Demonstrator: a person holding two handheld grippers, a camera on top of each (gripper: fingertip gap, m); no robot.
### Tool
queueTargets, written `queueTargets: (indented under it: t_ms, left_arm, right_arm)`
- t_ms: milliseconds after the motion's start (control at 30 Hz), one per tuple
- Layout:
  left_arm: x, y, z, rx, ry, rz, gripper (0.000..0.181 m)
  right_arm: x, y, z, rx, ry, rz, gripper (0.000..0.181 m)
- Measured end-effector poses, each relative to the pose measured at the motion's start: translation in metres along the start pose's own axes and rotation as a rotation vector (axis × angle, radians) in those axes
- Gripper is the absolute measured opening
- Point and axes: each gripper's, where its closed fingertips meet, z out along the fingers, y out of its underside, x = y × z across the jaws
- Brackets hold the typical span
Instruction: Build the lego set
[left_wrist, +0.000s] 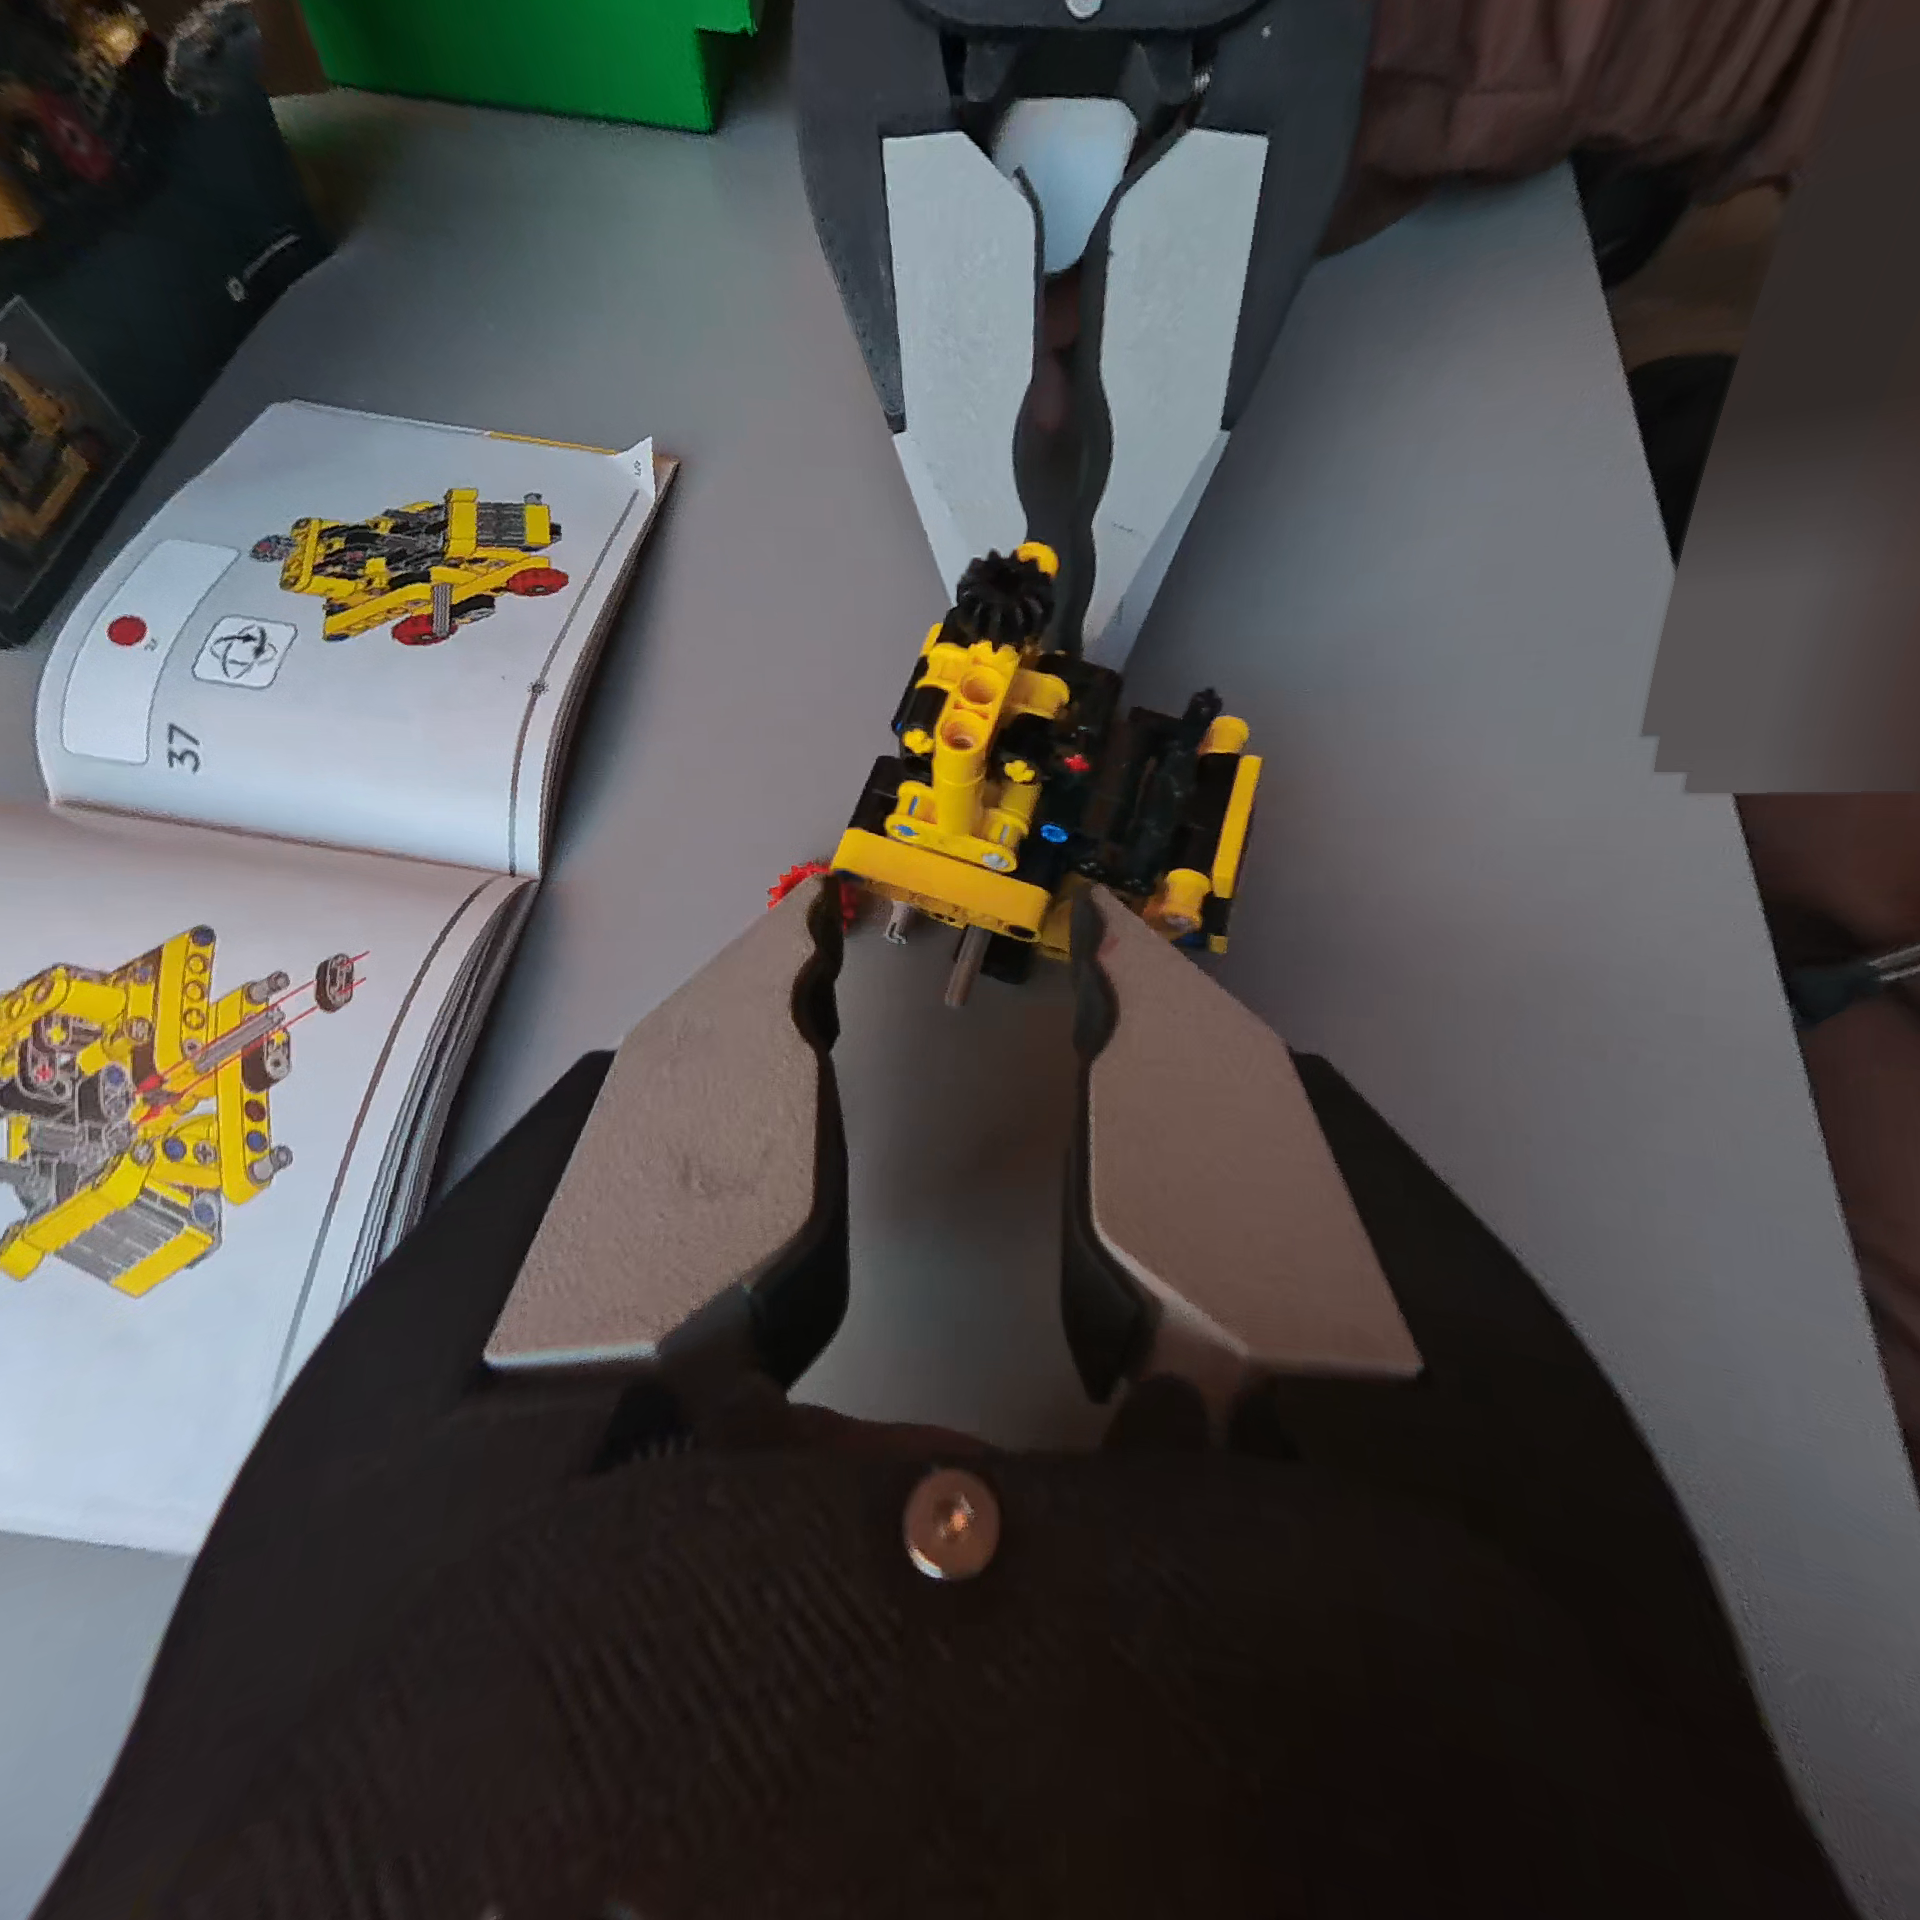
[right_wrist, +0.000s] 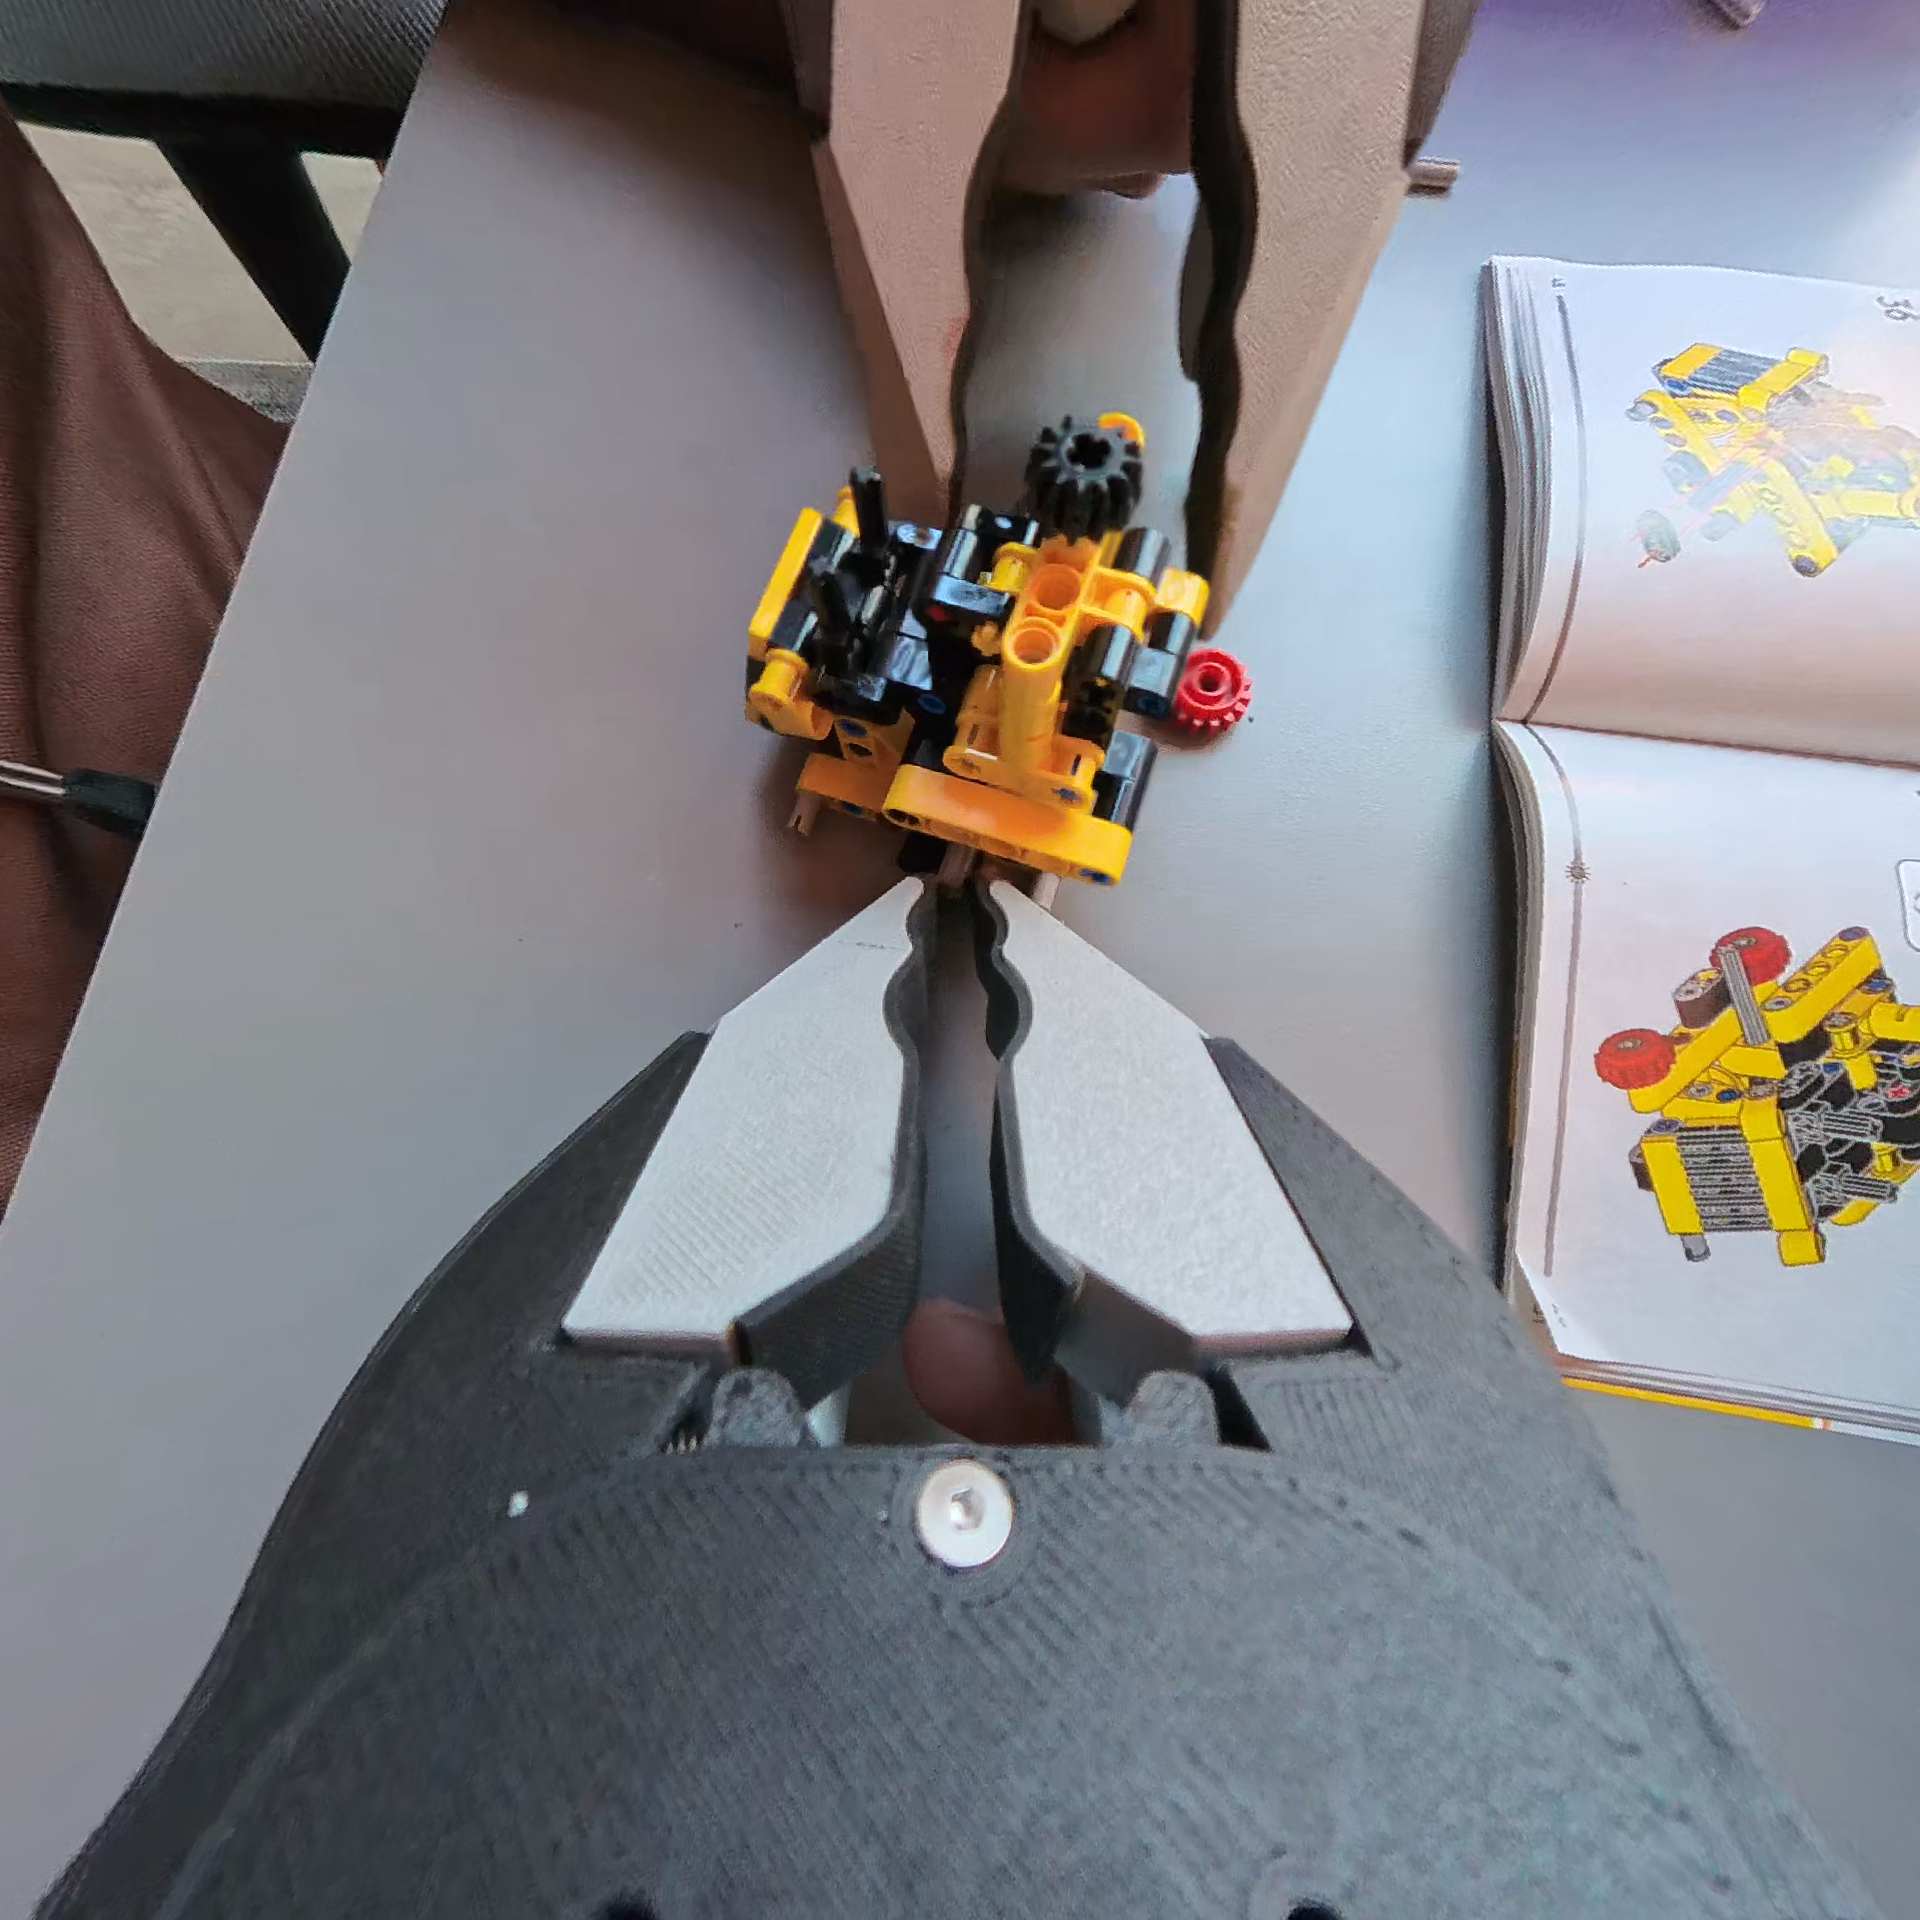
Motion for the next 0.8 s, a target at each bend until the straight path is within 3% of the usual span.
queueTargets:
  t_ms: [167,233,533,700,800]
  left_arm:
    - [-0.002,-0.003,0.007,0.011,0.046,0.017,0.037]
    - [-0.002,-0.004,0.006,0.016,0.056,-0.022,0.025]
    - [-0.015,-0.01,0.0,0.113,0.084,-0.412,0.0]
    - [-0.015,-0.016,-0.008,0.196,0.168,-0.529,0.002]
    - [-0.018,-0.014,-0.01,0.191,0.143,-0.522,0.009]
  right_arm:
    - [-0.003,0.001,-0.002,0.006,-0.034,0.004,0.003]
    - [-0.002,-0.001,-0.004,0.023,-0.029,0.012,0.004]
    - [0.009,-0.004,-0.01,0.071,-0.005,0.071,0.0]
    - [0.012,-0.005,-0.014,0.095,-0.044,0.169,0.0]
    - [0.018,-0.007,-0.017,0.124,-0.055,0.247,0.0]
